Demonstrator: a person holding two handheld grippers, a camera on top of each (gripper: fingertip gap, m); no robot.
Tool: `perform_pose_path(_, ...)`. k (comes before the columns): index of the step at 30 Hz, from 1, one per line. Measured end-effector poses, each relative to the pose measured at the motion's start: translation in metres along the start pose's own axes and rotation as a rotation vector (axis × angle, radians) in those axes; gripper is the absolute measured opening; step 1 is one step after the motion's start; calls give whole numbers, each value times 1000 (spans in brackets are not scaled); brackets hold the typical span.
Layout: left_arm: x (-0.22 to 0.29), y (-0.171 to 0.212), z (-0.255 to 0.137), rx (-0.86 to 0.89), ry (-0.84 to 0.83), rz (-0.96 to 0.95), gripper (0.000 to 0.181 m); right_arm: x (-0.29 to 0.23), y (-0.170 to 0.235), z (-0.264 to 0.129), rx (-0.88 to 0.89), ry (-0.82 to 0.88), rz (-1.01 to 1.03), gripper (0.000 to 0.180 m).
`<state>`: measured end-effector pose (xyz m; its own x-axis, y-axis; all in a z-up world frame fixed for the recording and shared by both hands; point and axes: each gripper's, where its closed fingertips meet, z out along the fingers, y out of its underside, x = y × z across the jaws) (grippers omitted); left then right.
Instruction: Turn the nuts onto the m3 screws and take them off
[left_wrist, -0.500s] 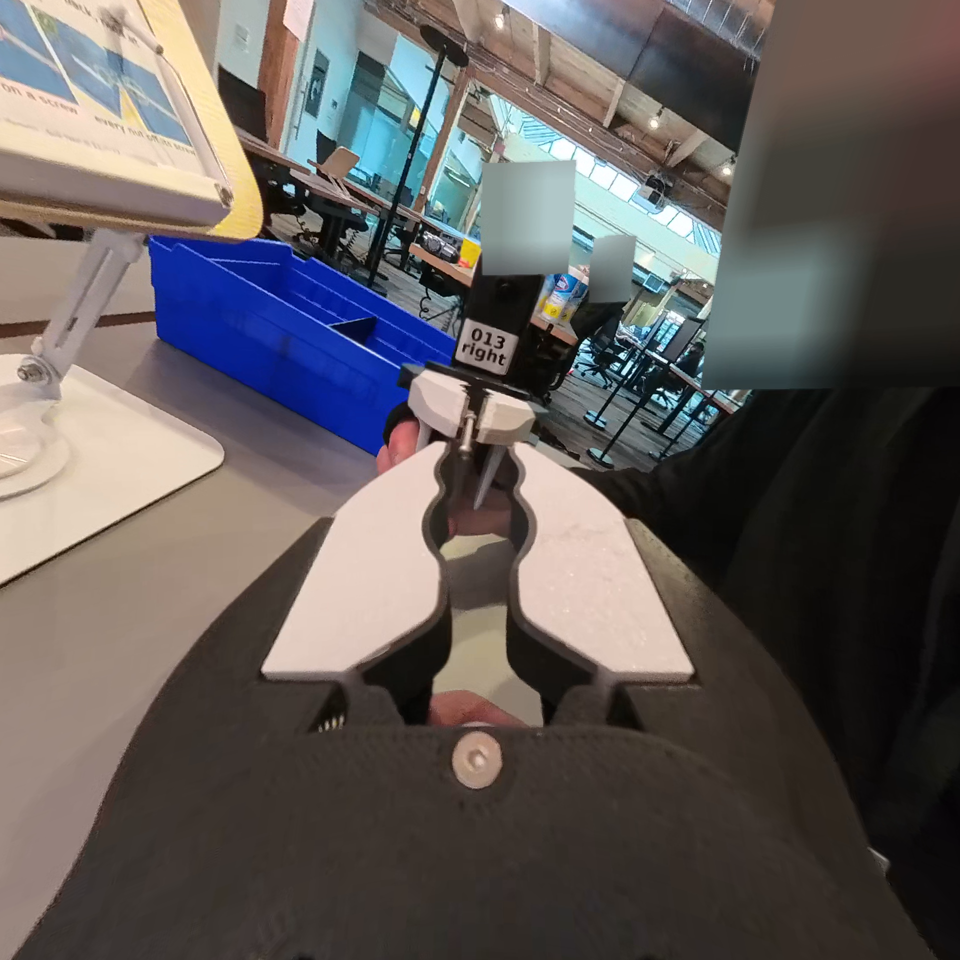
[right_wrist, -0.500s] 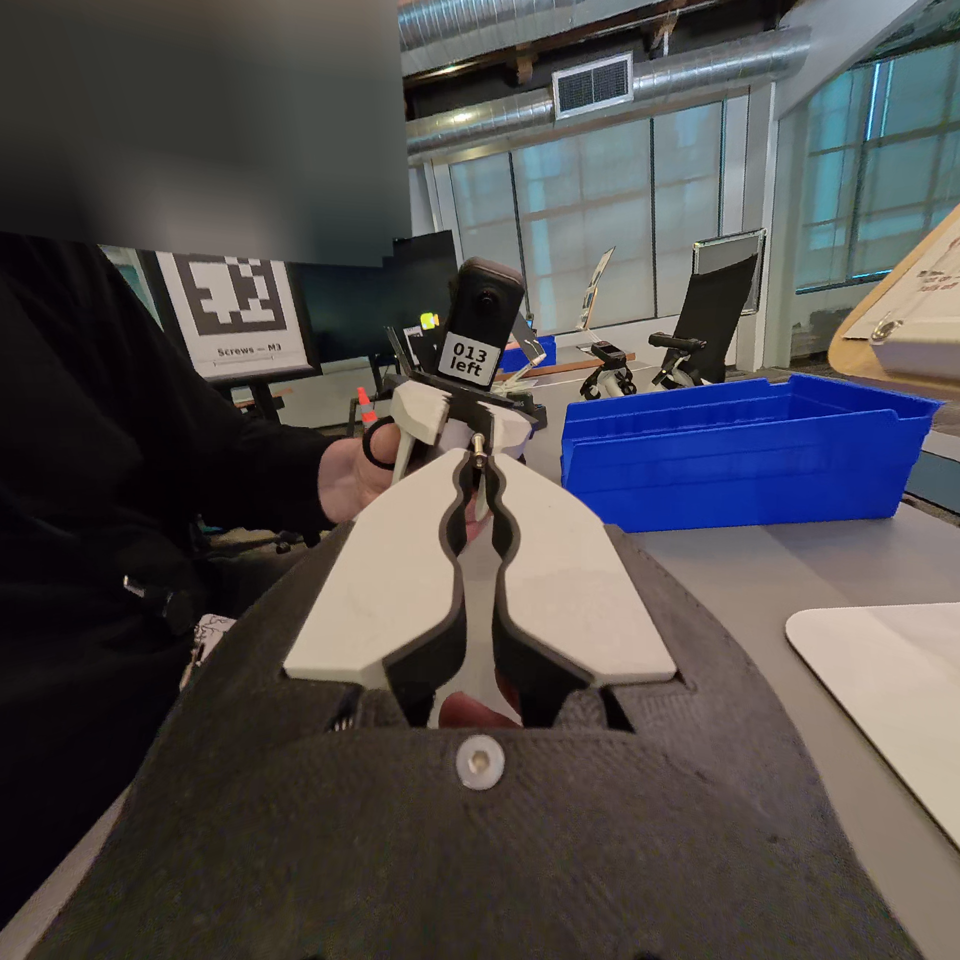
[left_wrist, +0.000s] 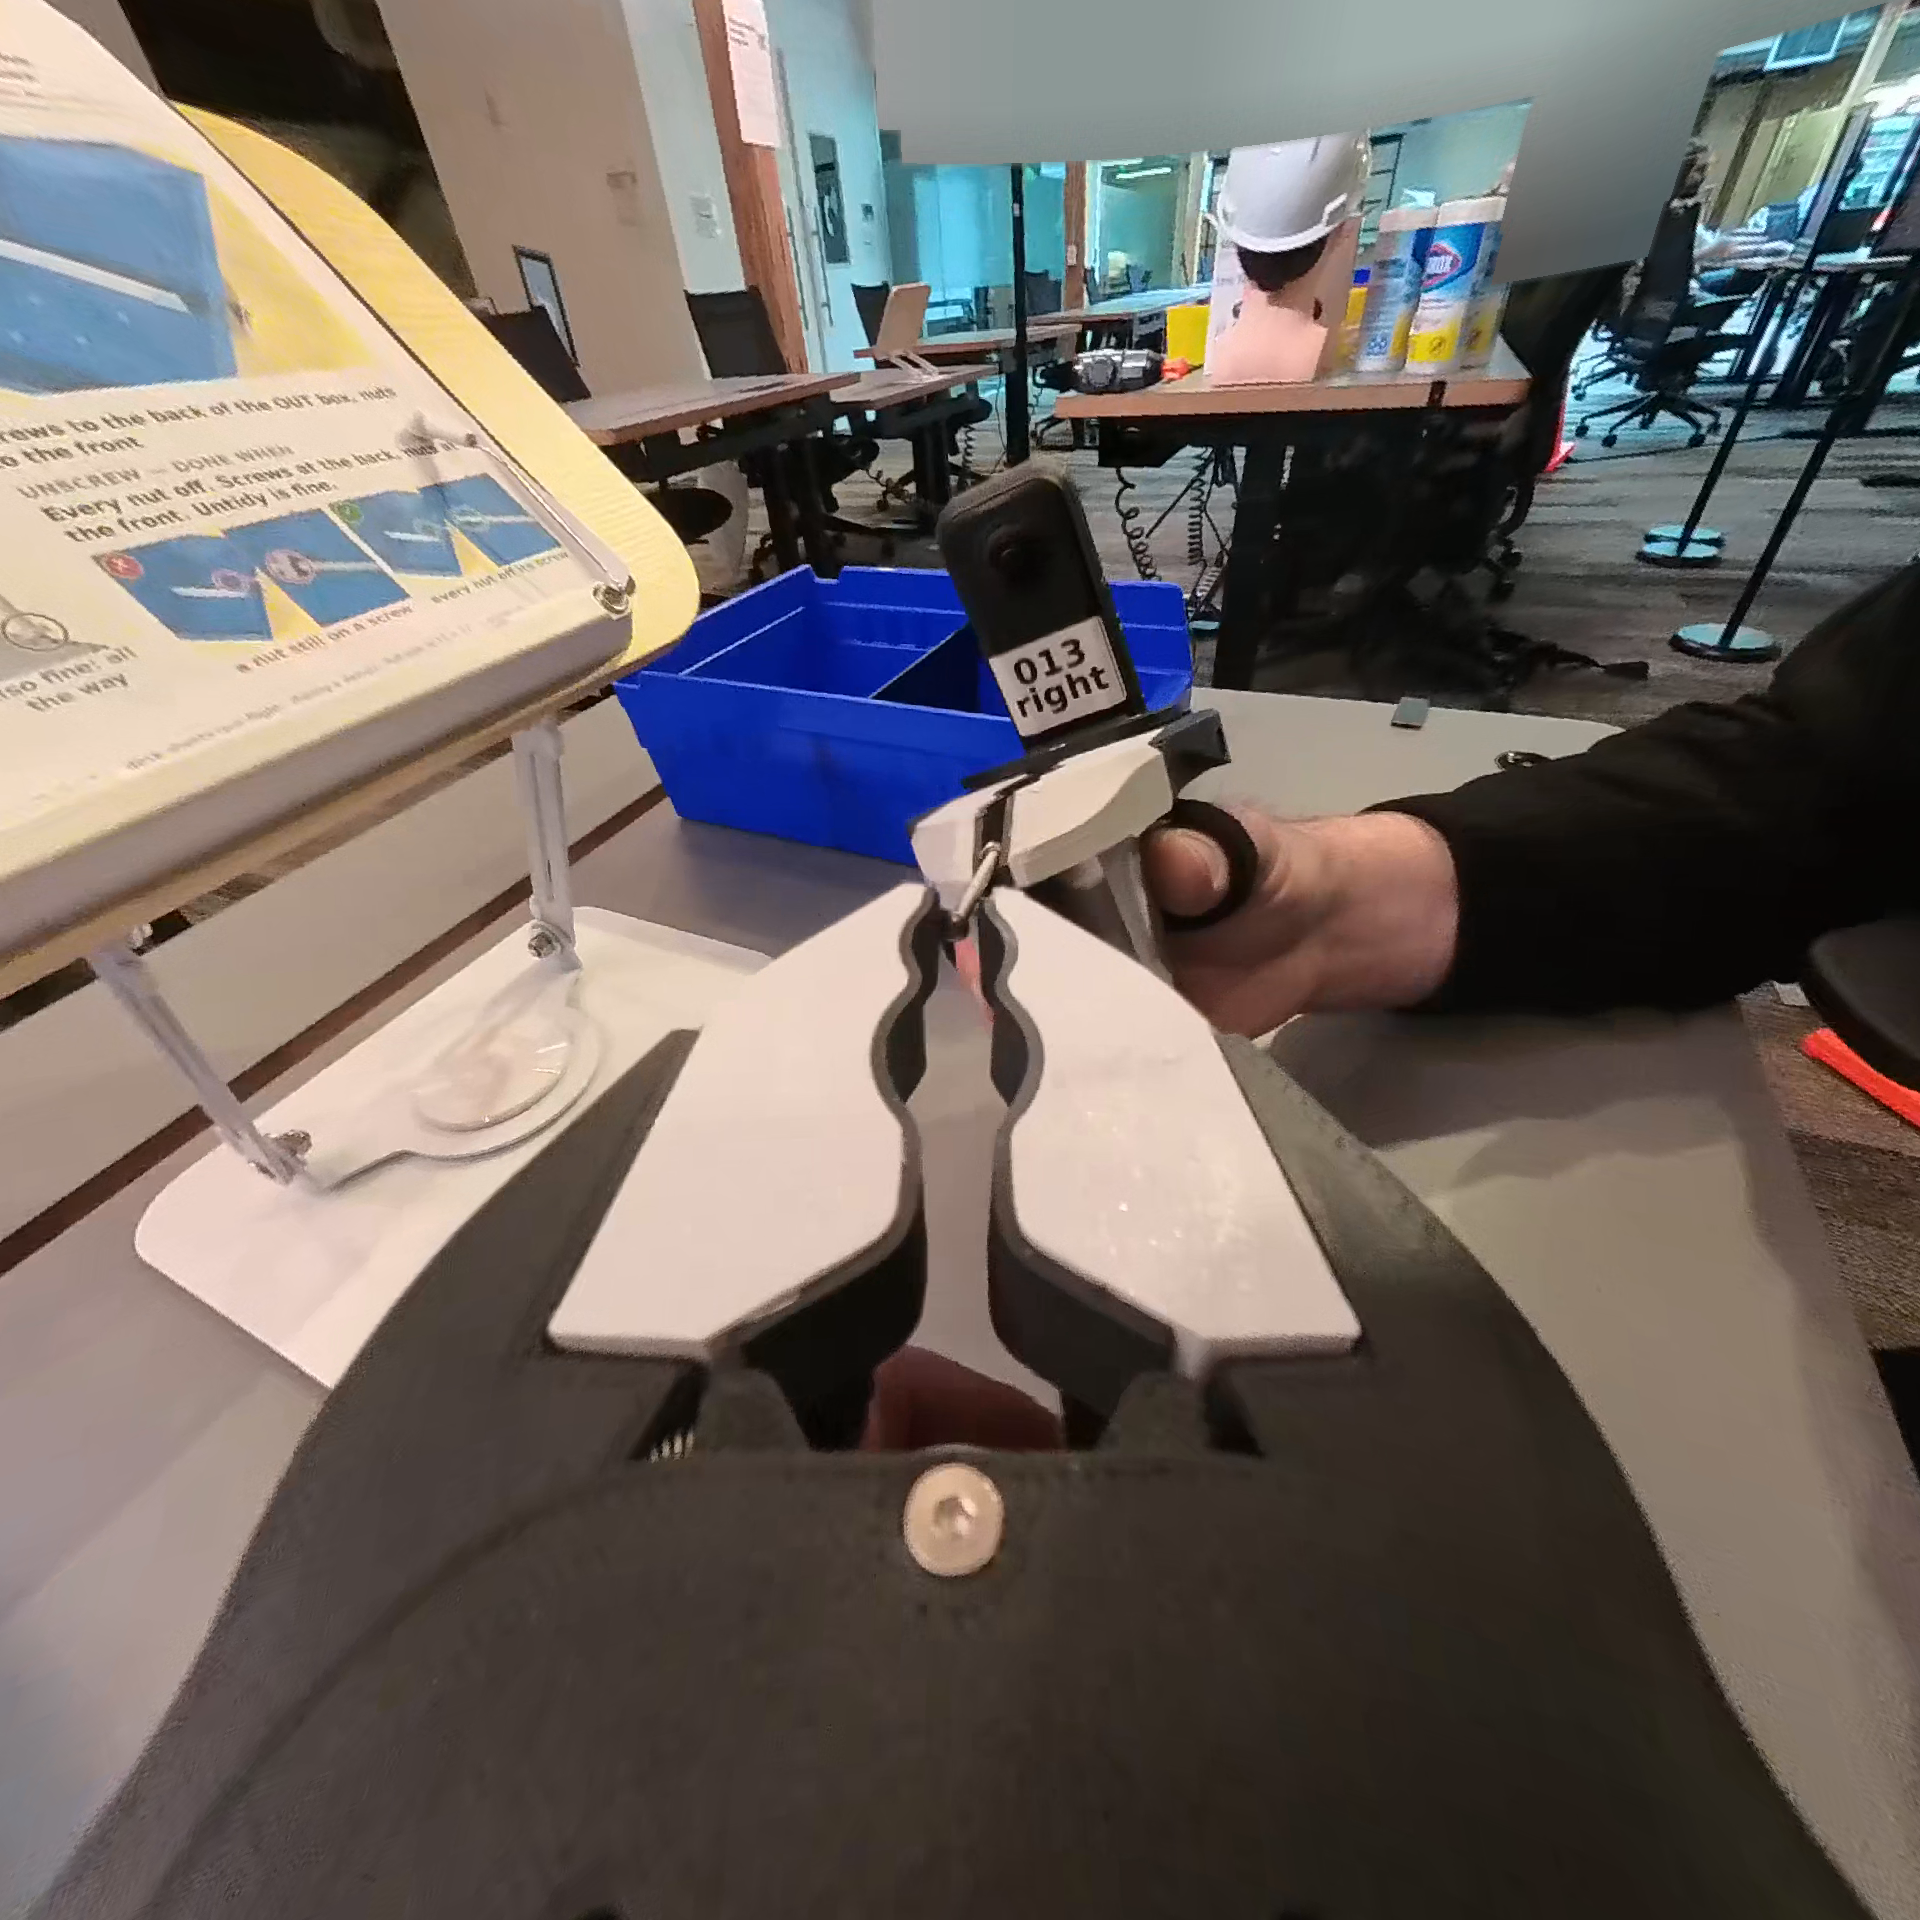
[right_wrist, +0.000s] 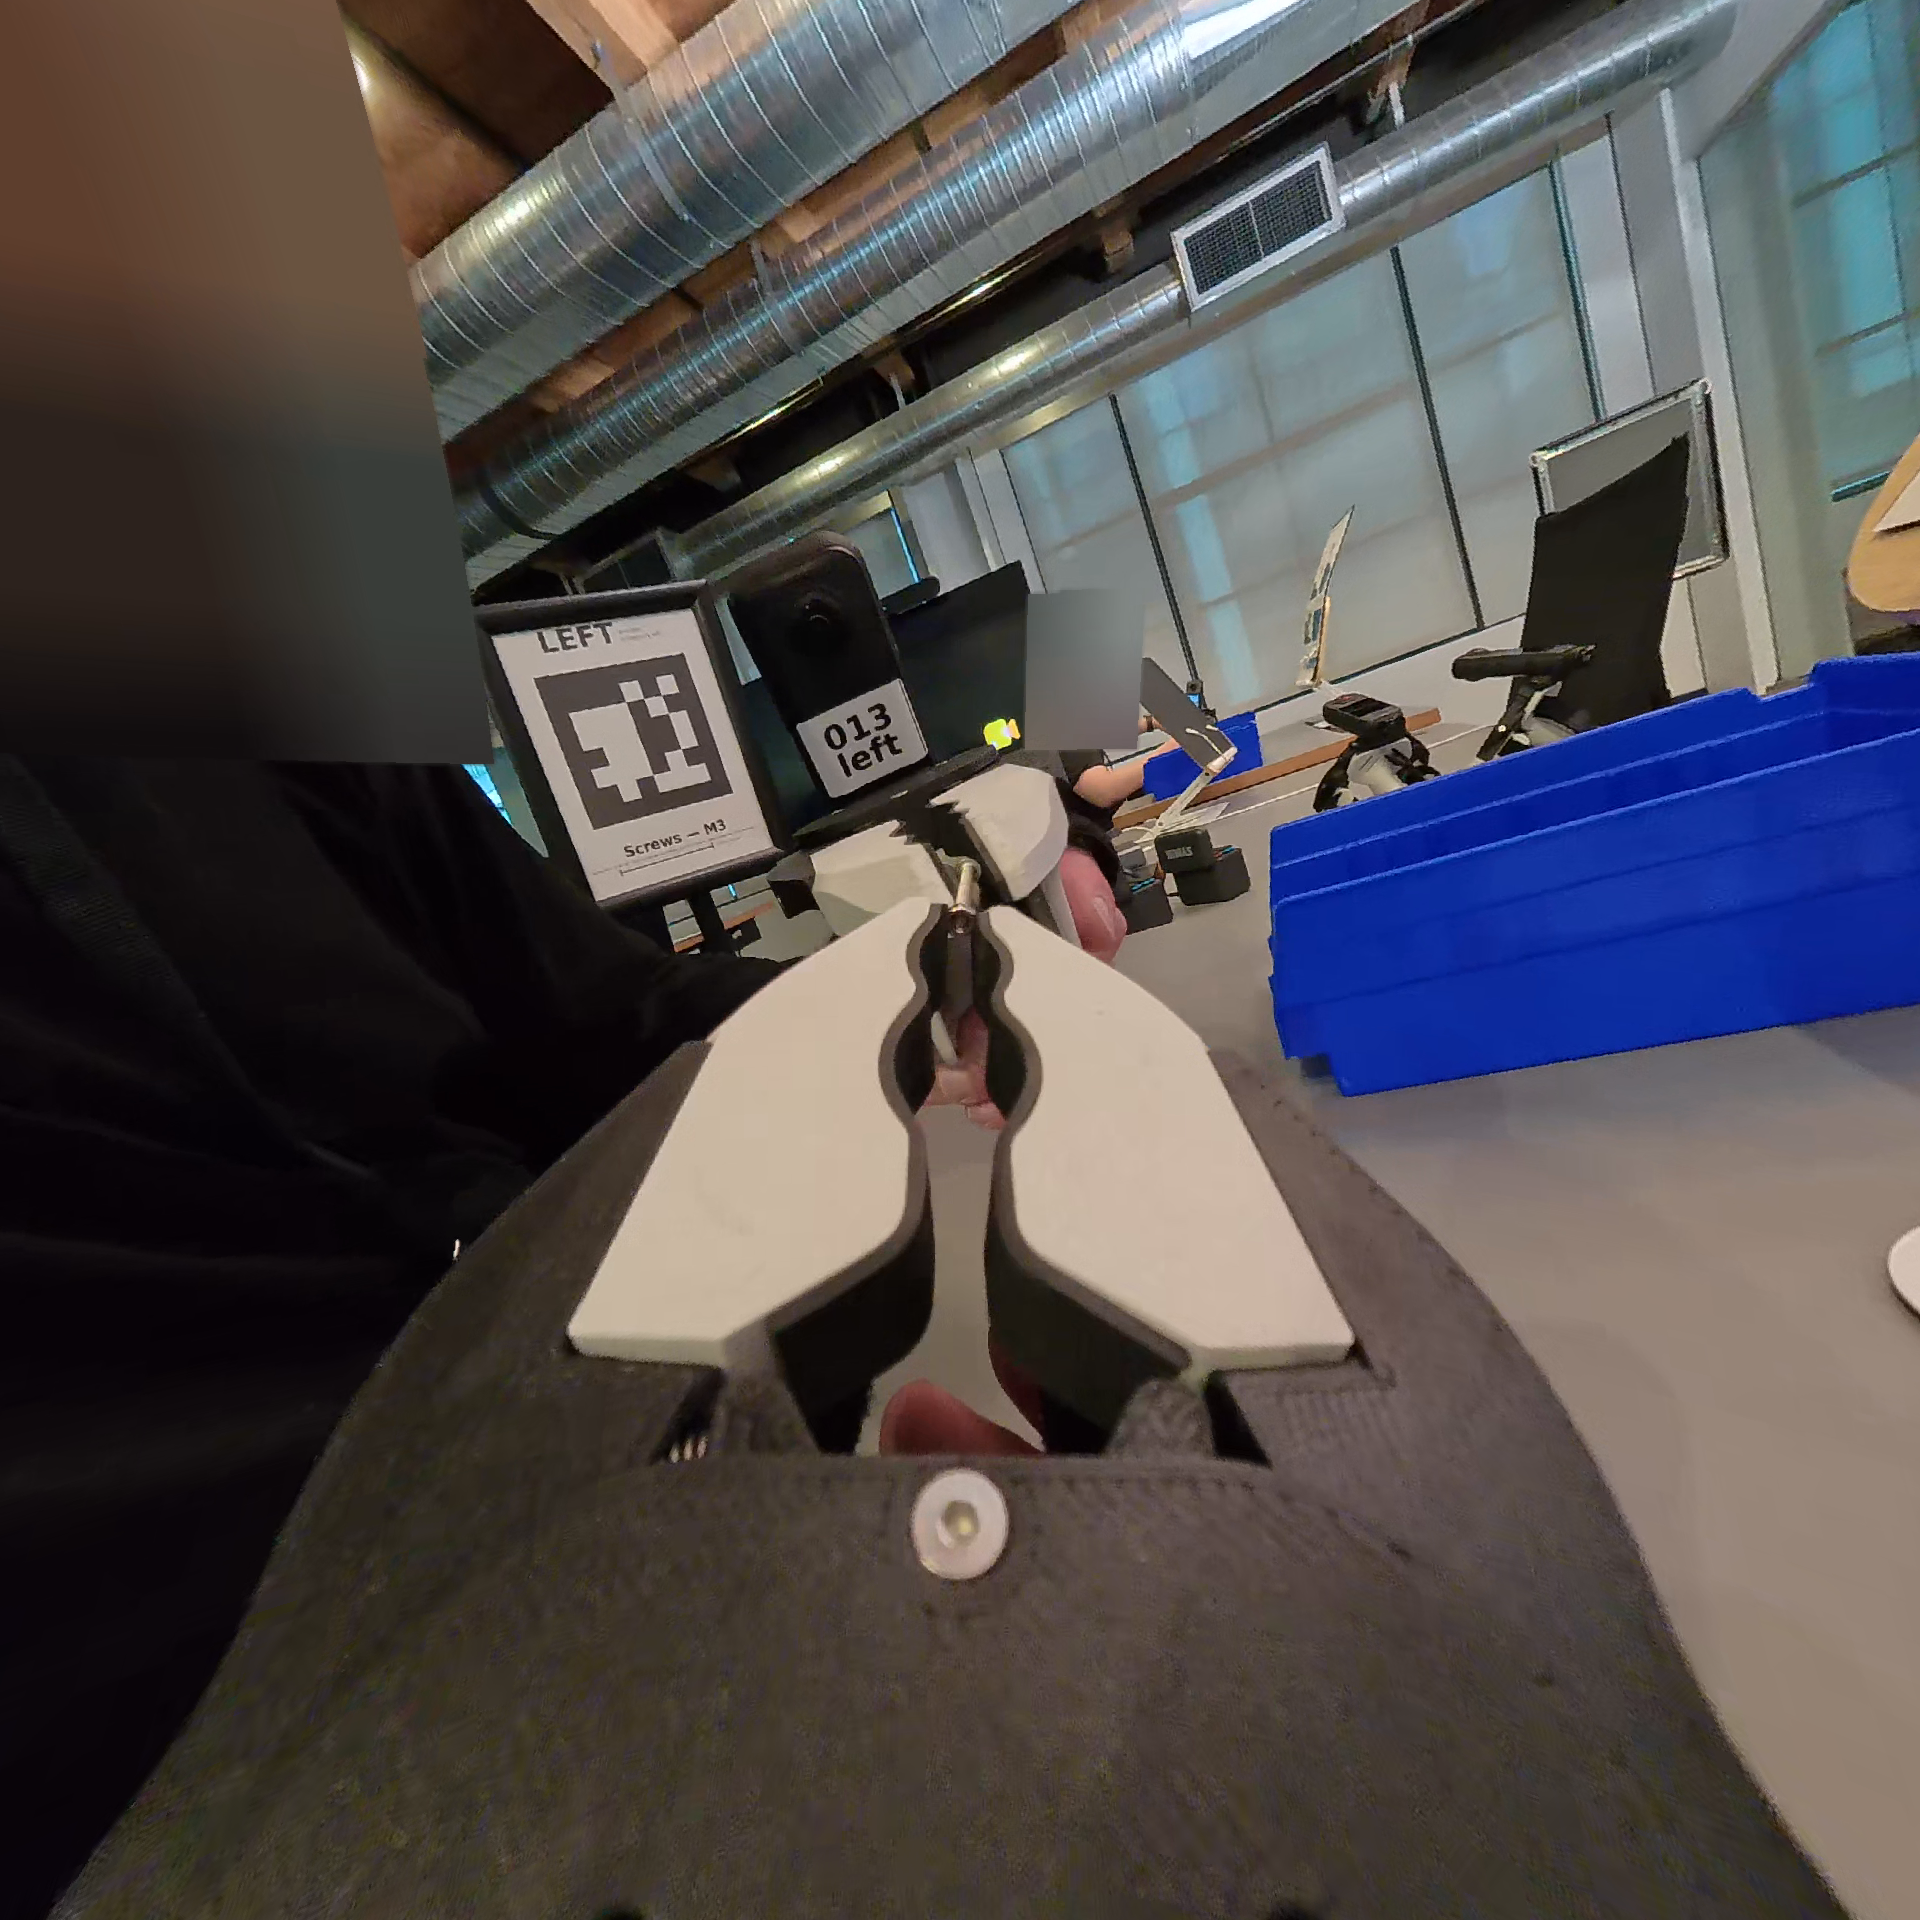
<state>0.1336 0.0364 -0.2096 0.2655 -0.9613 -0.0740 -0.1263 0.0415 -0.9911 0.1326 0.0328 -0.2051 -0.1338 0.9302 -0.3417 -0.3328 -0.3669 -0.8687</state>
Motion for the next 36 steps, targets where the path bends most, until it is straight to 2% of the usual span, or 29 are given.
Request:
perform_pose_path(10, 6, -6, -1, 17, 22, 46, 3, 0, 2, 1, -5, -6, 14, 4)
perform_pose_path(19, 0, -18, -8, 100, 81, -181, 2, 5, -3, -4, -24, 58, -79, 4)
perform_pose_path(25, -12, -2, -11, 71, 38, -211, 2, 8, -10, -12, -124, 147, -239, 4)
perform_pose_path(30, -20, 11, -15, 54, 0, -211, 2, 10, -41, -43, -182, 297, -412, 4)
perform_pose_path(36, -32, 27, -20, 51, -49, -228, 2, -4, -91, -109, -192, 534, -529, 4)
